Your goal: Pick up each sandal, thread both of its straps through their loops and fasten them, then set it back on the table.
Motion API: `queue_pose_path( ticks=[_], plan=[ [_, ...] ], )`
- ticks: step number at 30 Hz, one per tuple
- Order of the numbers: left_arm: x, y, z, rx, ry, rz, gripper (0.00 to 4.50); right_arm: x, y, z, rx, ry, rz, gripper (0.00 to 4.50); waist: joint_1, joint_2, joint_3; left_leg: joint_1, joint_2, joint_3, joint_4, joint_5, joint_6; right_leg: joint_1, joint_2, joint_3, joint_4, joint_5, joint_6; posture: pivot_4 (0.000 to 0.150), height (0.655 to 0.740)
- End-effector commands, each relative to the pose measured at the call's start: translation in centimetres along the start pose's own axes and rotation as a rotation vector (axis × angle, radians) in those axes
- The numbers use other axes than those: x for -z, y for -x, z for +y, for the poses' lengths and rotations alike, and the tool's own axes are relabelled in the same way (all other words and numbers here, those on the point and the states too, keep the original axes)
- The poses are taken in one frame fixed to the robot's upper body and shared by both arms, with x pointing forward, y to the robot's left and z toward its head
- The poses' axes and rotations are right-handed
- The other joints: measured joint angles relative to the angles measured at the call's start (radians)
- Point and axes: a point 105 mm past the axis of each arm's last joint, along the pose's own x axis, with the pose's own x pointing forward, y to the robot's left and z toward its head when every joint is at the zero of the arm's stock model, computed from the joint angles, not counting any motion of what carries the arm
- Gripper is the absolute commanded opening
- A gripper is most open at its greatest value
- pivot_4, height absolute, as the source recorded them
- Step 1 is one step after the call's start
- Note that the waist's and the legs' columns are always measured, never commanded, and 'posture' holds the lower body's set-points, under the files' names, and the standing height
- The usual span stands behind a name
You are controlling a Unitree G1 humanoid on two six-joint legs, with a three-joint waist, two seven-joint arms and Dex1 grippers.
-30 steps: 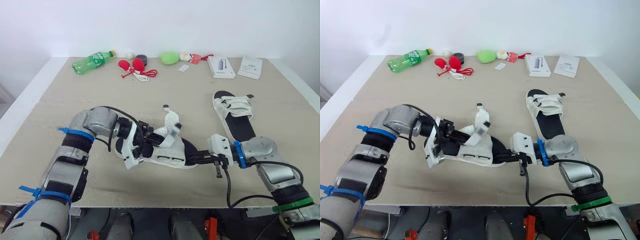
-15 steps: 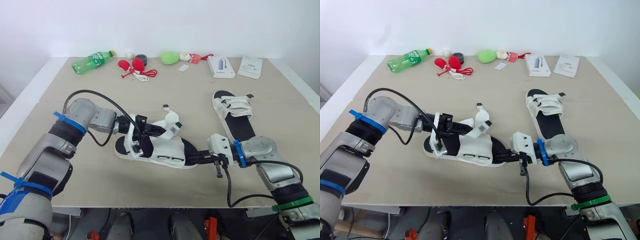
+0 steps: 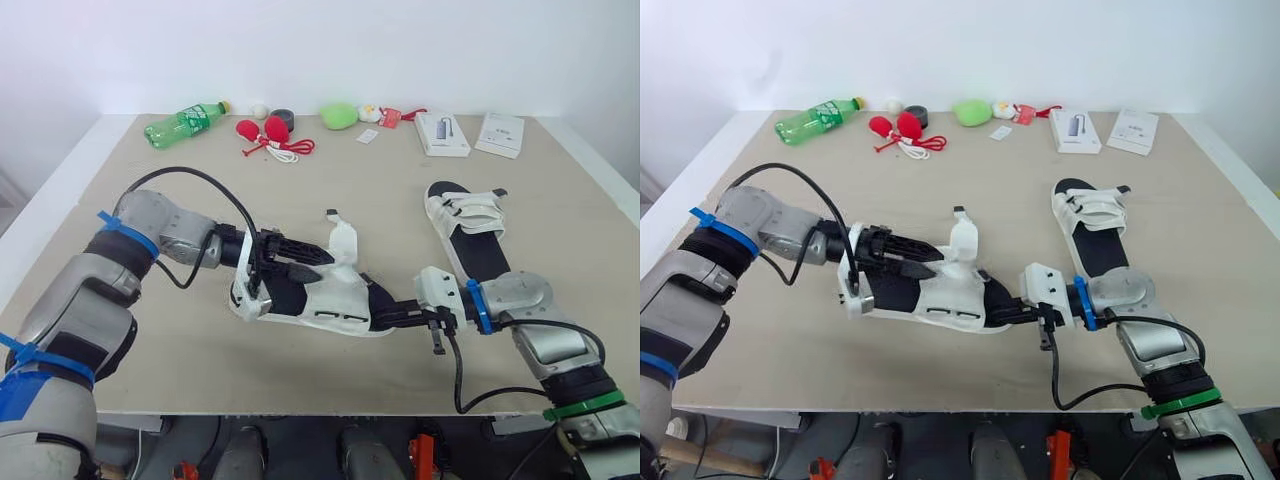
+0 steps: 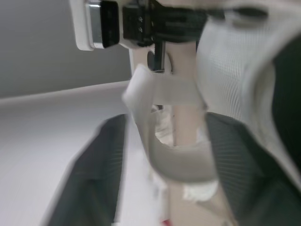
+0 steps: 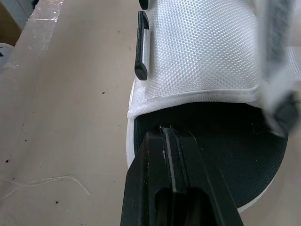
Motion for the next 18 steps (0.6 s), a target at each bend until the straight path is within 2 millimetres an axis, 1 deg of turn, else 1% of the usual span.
queue_pose_path(
  ticks=[1, 5, 6, 7, 8, 9, 12, 15, 16, 18],
  plan=[
    [0.4, 1.0, 0.4, -0.016, 0.09, 0.027, 2.76, -0.1, -0.1, 0.0, -0.019, 0.014, 0.004, 0.0, -0.001, 0.0, 0.0, 0.0, 0.0, 0.0, 0.0, 0.0, 0.0, 0.0, 0.0, 0.0, 0.0, 0.0, 0.0, 0.15, 0.74],
    [0.3, 1.6, -0.7, 0.004, 0.169, 0.049, 2.76, -0.1, -0.1, 0.0, -0.022, 0.012, 0.002, 0.0, -0.001, 0.0, 0.0, -0.001, 0.0, 0.0, 0.0, 0.0, 0.0, 0.0, 0.0, 0.0, 0.0, 0.0, 0.0, 0.15, 0.74],
    [1.0, 1.4, -0.4, -0.021, 0.201, 0.115, 2.76, -0.1, -0.1, 0.0, -0.022, 0.012, 0.001, 0.0, -0.003, 0.0, 0.0, -0.001, 0.0, 0.0, 0.0, 0.0, 0.0, -0.001, 0.0, 0.0, 0.0, 0.0, 0.0, 0.15, 0.74],
    [1.5, 1.4, 0.2, -0.062, 0.291, 0.167, 2.76, -0.1, -0.1, 0.0, -0.022, 0.011, 0.001, 0.0, -0.006, 0.0, 0.0, -0.001, 0.0, 0.0, -0.001, 0.0, 0.0, -0.001, 0.0, 0.0, 0.0, 0.0, 0.0, 0.15, 0.74],
    [1.8, 1.4, 0.7, -0.093, 0.423, 0.192, 2.76, 0.0, -0.2, 0.0, -0.023, 0.011, 0.001, 0.0, -0.008, 0.0, 0.0, 0.0, 0.0, 0.001, -0.001, 0.0, 0.0, -0.001, 0.0, 0.001, 0.002, -0.001, -0.001, 0.15, 0.74],
    [2.0, 1.6, 1.1, -0.098, 0.59, 0.195, 2.76, 0.0, -0.2, 0.0, -0.023, 0.011, 0.001, 0.0, -0.009, 0.001, 0.0, 0.0, 0.001, 0.001, -0.002, 0.0, 0.0, -0.002, 0.0, 0.001, 0.003, -0.001, -0.002, 0.15, 0.74],
    [1.6, 2.2, 2.8, -0.105, 0.98, 0.119, 2.76, 0.0, -0.2, 0.0, -0.025, 0.011, 0.0, 0.0, -0.006, -0.001, 0.001, -0.001, 0.001, -0.001, -0.001, 0.0, 0.0, -0.003, 0.001, -0.001, 0.008, -0.002, -0.007, 0.15, 0.74],
    [1.2, 2.6, 4.8, -0.121, 1.24, 0.039, 2.76, 0.0, -0.2, 0.1, -0.026, 0.01, 0.0, 0.0, -0.006, -0.002, 0.001, 0.001, 0.002, -0.003, 0.001, 0.0, 0.001, -0.004, 0.002, -0.003, 0.013, -0.005, -0.006, 0.15, 0.74],
    [1.4, 2.7, 5.5, -0.15, 1.29, 0.031, 2.76, 0.0, -0.2, 0.0, -0.025, 0.01, -0.001, 0.0, -0.006, -0.002, 0.001, 0.002, 0.002, -0.003, 0.001, 0.0, 0.001, -0.004, 0.002, -0.003, 0.015, -0.007, -0.006, 0.15, 0.74],
    [2.2, 2.9, 6.7, -0.222, 1.441, 0.014, 2.76, 0.0, -0.2, 0.0, -0.024, 0.011, -0.002, 0.0, -0.006, -0.002, 0.001, 0.003, 0.002, -0.003, 0.001, 0.001, 0.001, -0.004, 0.003, -0.003, 0.016, -0.007, -0.006, 0.15, 0.74]
  ],
)
